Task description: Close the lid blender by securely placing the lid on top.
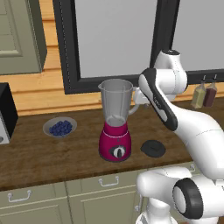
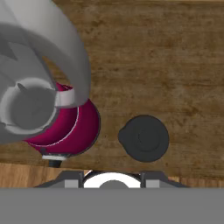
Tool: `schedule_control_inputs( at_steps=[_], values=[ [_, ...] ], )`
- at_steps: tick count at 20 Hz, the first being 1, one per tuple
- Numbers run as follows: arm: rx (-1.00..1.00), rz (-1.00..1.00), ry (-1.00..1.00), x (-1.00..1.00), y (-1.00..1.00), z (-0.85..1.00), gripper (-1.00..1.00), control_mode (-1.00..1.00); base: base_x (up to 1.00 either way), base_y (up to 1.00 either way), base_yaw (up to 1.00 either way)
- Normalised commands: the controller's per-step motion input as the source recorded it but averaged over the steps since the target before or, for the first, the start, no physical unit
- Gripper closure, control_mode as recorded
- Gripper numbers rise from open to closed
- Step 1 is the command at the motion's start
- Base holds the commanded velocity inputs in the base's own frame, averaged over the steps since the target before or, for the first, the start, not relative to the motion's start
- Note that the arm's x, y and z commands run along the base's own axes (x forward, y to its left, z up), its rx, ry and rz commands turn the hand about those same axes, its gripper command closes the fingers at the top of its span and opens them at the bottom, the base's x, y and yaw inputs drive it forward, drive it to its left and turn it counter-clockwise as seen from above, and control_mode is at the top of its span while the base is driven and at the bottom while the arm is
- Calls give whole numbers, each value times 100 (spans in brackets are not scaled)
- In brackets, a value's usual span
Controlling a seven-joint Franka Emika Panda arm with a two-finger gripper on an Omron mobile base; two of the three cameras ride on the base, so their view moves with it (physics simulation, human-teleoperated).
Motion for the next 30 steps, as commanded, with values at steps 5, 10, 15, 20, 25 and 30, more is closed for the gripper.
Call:
schedule_control_inputs(
  at_steps=[5,10,15,20,25,30],
  values=[
    [0,1,1,-10,-12,-10,-100,-100,0,0,0],
    [1,0,0,-71,-29,-28,-100,-100,0,0,0],
    [1,0,8,-37,-62,-86,-100,-100,0,0,0],
    [0,0,3,8,-40,-95,-100,-100,0,0,0],
    [0,0,6,21,-7,-83,-100,-100,0,0,0],
    [1,0,6,54,12,-46,-100,-100,0,0,0]
  ],
)
